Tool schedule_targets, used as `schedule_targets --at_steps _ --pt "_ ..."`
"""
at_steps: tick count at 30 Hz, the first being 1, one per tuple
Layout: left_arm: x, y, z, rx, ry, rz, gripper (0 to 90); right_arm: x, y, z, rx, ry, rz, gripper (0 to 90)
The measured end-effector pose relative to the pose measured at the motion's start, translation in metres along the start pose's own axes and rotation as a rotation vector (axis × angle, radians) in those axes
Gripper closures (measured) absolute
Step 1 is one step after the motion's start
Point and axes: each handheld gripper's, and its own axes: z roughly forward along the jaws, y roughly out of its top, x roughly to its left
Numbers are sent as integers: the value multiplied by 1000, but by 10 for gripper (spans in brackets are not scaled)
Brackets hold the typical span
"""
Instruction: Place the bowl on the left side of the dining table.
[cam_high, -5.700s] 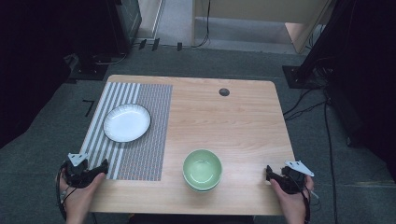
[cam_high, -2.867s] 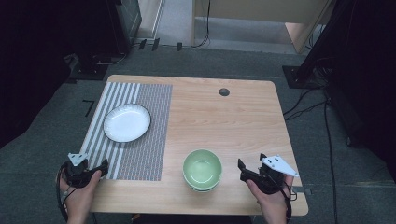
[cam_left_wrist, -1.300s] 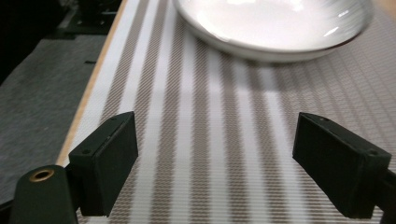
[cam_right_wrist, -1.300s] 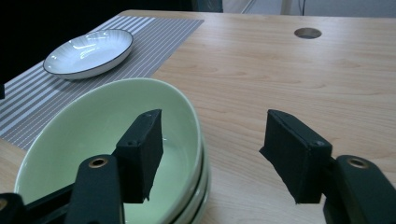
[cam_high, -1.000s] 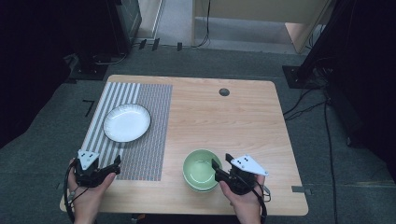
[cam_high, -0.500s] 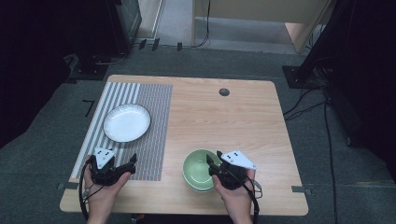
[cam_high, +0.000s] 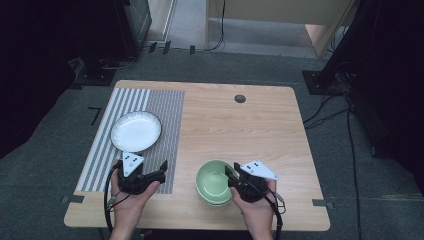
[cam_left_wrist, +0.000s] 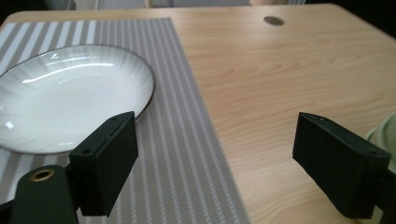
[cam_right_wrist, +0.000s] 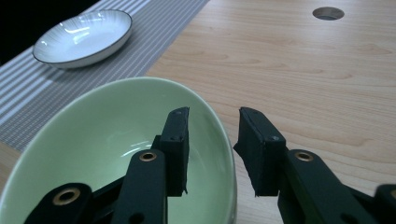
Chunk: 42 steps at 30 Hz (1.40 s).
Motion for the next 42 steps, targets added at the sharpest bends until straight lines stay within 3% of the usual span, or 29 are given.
schedule_targets --at_steps 8,18,23,25,29,31,35,38,41,42 --pt "-19 8 8 -6 -47 14 136 -5 -2 0 13 -17 3 692" --pt "-31 7 16 10 -127 20 136 -13 -6 4 30 52 43 771" --pt "-45 6 17 18 -187 50 157 -11 -9 8 37 38 10 802" --pt "-52 5 17 16 -211 57 241 -11 -9 9 31 36 0 808" --pt "-66 2 23 37 -252 81 240 -10 -10 7 -11 17 -39 865" --pt "-72 0 27 50 -265 94 241 -12 -9 4 -36 44 -19 879" --pt "-80 -4 34 82 -277 117 257 -11 -7 4 -25 40 -67 881" --pt "-83 -7 38 103 -281 122 337 -12 -8 5 -50 53 -74 882" --pt "-87 -9 42 118 -290 141 411 -10 -9 3 -77 43 -104 882" --pt "-89 -10 43 122 -287 149 411 -6 -10 1 -107 26 -152 882"
